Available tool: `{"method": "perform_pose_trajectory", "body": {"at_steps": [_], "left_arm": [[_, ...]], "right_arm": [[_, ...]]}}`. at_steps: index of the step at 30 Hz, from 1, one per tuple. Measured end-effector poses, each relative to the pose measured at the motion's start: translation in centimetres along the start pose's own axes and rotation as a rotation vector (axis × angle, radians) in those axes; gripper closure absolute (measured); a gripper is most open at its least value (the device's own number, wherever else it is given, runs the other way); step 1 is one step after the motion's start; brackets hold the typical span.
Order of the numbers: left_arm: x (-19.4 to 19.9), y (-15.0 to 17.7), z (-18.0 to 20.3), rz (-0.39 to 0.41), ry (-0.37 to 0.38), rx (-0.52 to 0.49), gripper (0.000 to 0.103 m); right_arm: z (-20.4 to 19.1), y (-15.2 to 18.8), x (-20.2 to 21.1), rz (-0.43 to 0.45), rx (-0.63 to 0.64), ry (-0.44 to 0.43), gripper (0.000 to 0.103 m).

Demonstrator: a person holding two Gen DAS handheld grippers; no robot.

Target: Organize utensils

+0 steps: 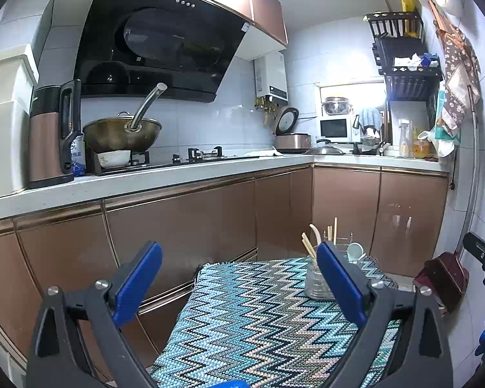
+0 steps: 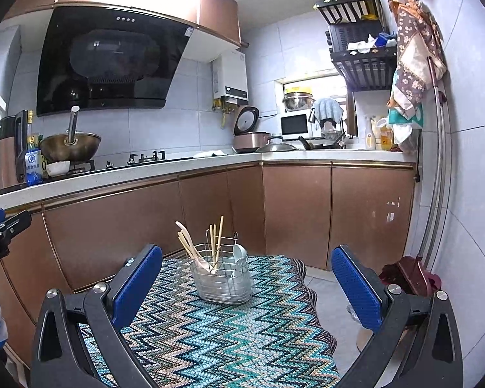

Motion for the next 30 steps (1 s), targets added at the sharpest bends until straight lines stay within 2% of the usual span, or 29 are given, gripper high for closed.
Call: {"method": "perform_pose_trajectory", "body": {"at_steps": [16,30], "left_arm": [[-0.2,-0.1,-0.1,0.005,-0.027,0.000,0.006],[-1.2,0.2,-0.3,-0.011,-0.040,0.004,0.006]], "right_arm": [[-0.8,-0.4,-0.1,0.012,0.044,0.006,0.000],[-0.8,0.1,-1.2,-0.016,0.047,0.000,0.000]]}}
Point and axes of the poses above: each gripper's, at about its wrist camera, not at the fingertips, and x roughly against the way its jaws point, z to its right, y to its underside, the point moved 1 cm from there along -x, roughly the way its jaws point, and after that the axes turned 6 degrees about x, right-handed, at the moved point
